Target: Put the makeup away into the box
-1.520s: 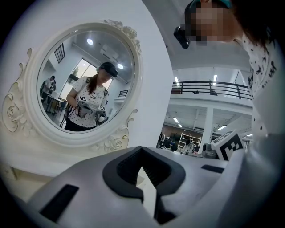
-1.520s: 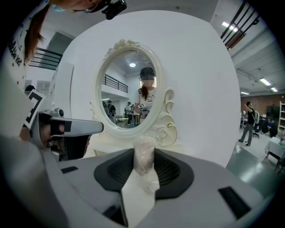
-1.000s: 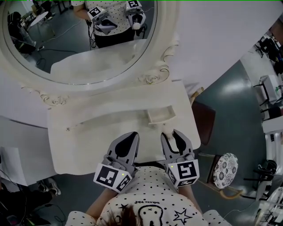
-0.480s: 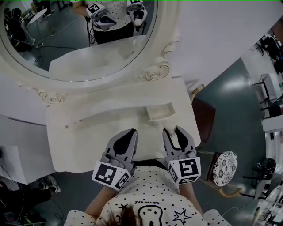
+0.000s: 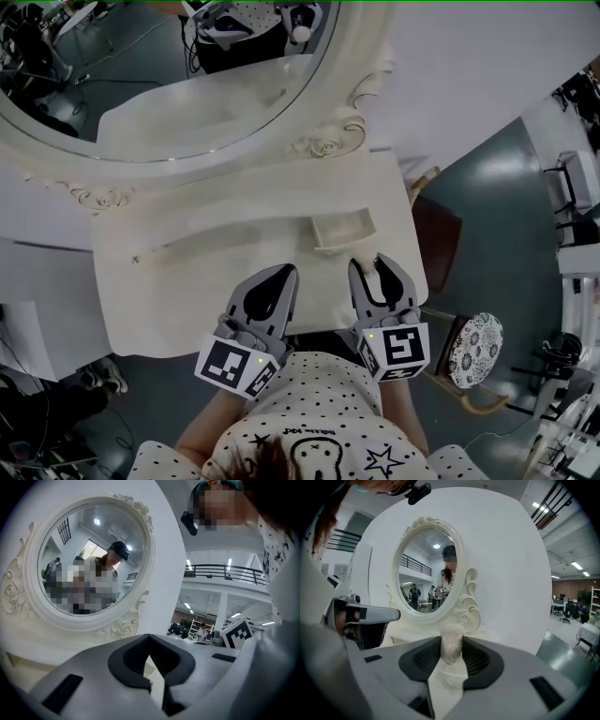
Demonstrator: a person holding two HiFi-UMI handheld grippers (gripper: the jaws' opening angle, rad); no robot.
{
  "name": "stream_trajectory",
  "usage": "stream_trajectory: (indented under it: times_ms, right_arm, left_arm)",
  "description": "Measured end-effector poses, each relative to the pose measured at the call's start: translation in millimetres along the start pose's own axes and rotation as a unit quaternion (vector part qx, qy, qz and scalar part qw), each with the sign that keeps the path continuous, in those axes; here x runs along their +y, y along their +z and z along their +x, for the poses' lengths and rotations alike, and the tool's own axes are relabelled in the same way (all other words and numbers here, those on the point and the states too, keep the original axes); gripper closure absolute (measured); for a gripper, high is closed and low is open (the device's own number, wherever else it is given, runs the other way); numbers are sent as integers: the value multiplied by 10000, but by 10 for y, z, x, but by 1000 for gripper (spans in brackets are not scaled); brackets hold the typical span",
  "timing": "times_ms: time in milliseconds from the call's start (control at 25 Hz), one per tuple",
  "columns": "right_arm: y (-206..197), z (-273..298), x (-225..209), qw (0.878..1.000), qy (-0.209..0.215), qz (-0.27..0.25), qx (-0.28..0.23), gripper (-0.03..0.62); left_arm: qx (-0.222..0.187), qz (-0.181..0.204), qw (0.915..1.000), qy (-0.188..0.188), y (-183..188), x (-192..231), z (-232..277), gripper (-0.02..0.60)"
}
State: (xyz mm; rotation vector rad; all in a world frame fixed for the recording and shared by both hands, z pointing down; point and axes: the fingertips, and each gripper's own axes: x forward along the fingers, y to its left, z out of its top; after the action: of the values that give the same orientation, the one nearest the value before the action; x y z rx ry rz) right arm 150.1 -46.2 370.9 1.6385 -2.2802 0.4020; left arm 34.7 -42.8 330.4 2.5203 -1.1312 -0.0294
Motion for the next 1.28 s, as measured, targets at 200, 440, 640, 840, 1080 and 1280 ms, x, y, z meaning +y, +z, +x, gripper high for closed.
stream_trajectory:
  times_ms: [200,440,640,840,1080,1280]
  right_arm:
    - [-12,170,-108,10000,19,-25,38,450]
    - [-61,375,-229,9999,25,-43,120,450]
    - [-187,561,-317,9996,61,-33,284,450]
    - [-351,740,-390,9987,133,-32,484,450]
    - [-512,939,-405,9973,273,-64,674,450]
    - [-661,1044,-401,9955,373,-112,864,450]
  left_arm:
    - [66,-36,10000,29,-60,49,101,586]
    - [212,-96,9997,25,-190,91,239,586]
    - [337,-265,9991,44,-346,120,339,586]
    - [477,-418,9979,129,-498,166,403,586]
    - [547,-527,9966,306,-589,274,433,586]
    - [592,-613,9956,388,-651,302,462,586]
